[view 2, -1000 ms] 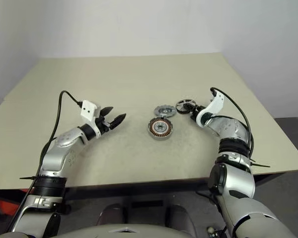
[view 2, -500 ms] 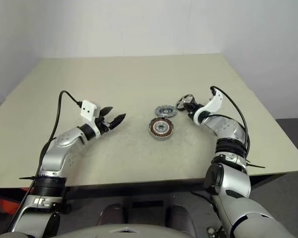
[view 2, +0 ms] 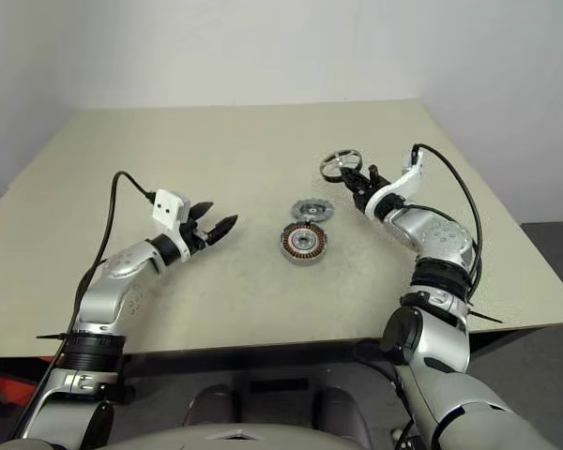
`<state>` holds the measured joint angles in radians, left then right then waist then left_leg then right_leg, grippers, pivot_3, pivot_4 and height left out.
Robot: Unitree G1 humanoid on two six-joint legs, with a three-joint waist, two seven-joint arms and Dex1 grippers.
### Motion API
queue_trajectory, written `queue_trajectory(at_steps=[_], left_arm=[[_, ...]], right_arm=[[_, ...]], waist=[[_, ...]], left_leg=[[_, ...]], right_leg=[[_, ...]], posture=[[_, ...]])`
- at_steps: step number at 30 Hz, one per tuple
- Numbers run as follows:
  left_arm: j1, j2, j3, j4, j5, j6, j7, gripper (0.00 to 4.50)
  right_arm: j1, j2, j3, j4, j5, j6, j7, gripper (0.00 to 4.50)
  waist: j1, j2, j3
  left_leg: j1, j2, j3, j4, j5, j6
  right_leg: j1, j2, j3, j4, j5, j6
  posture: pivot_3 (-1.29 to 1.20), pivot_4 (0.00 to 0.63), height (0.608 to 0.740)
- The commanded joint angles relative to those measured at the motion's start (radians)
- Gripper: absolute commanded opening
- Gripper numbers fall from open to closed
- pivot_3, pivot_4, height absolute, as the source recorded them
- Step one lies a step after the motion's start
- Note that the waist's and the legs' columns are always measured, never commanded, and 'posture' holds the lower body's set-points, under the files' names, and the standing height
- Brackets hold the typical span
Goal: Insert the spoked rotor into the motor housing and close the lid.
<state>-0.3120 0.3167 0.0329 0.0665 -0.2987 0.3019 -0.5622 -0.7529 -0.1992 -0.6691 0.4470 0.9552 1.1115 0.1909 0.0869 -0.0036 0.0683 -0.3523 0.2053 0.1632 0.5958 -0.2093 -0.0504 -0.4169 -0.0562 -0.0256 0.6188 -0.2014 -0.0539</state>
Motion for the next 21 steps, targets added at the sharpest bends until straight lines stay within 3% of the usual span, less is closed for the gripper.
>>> queue_trajectory(at_steps=[1,5,11,21], left_arm=[[-0.014,0.0,-0.003,-0.013,0.006,-0.02,-0.008,3.86],[-0.017,-0.006,-0.01,-0.002,0.011,-0.024,-0.011,3.86],[-0.015,-0.006,-0.022,-0.002,0.014,-0.021,-0.021,3.86],[-0.02,0.001,-0.02,-0.001,0.016,-0.017,-0.029,3.86]], right_arm=[[0.068,0.032,-0.002,-0.181,0.163,0.189,-0.049,0.31],[0.166,0.087,-0.004,-0.311,0.294,0.311,-0.157,0.31],[0.264,0.133,0.007,-0.376,0.406,0.314,-0.288,0.31],[0.349,0.133,0.083,-0.368,0.452,0.245,-0.373,0.31]], waist=[[0.007,0.0,0.0],[0.01,0.0,0.0],[0.011,0.0,0.0],[0.01,0.0,0.0]], left_leg=[[0.0,0.0,0.0,0.0,0.0,0.0],[0.0,0.0,0.0,-0.001,0.0,0.0],[0.001,0.0,0.0,-0.001,0.001,-0.002],[0.001,0.0,0.0,-0.005,0.002,-0.004]], right_leg=[[0.0,0.0,0.0,0.0,0.0,0.0],[0.0,0.0,0.0,-0.001,0.0,0.0],[0.0,-0.001,0.0,-0.001,-0.004,0.008],[0.0,0.0,0.0,-0.002,-0.005,0.009]], posture=[[0.0,0.0,0.74],[0.0,0.0,0.74],[0.0,0.0,0.74],[0.0,0.0,0.74]])
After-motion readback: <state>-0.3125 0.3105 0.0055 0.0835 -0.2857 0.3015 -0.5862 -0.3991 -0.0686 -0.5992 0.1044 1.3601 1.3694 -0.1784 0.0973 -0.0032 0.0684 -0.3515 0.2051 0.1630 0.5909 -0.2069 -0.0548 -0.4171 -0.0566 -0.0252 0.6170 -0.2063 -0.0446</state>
